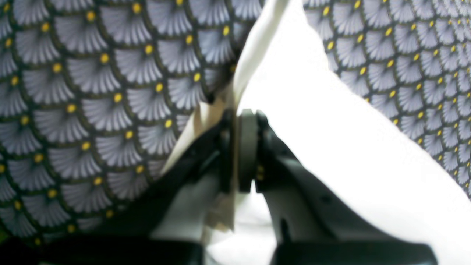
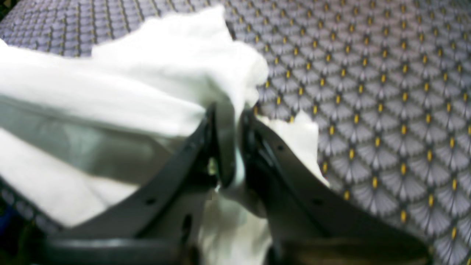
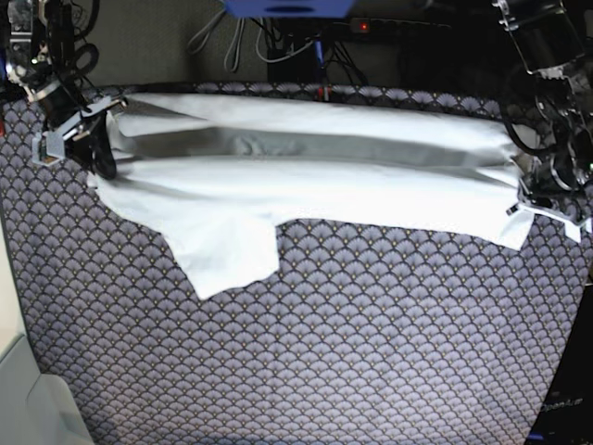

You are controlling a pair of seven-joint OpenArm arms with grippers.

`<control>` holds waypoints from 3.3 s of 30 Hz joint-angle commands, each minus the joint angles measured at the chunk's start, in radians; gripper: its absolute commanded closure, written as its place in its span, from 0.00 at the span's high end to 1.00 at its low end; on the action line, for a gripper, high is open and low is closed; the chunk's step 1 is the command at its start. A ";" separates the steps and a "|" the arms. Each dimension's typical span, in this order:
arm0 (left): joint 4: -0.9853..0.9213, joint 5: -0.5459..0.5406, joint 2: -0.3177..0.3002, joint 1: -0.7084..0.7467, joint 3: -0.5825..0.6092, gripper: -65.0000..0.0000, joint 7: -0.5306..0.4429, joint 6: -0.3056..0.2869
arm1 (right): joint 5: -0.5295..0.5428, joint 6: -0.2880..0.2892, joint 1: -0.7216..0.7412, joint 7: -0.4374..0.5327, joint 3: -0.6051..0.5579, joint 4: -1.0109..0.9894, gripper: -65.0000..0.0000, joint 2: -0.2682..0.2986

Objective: Fold the T-shirt properly
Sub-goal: 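Lift the hem and fold it over toward the collar with both grippers, then hold the folded hem over the collar edge with both grippers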

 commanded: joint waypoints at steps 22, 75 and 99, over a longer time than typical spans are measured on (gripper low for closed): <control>0.111 0.001 0.004 0.044 0.026 0.22 0.056 0.004 | 0.020 -0.008 -0.077 0.031 0.009 0.011 0.00 0.019; 0.238 0.002 0.018 0.163 -0.109 0.00 0.249 0.006 | 0.020 -0.008 -0.066 0.031 0.012 0.010 0.00 0.018; 0.115 0.002 0.009 0.143 -0.054 0.22 0.198 0.004 | 0.018 -0.008 -0.075 -0.133 0.015 0.011 0.54 0.018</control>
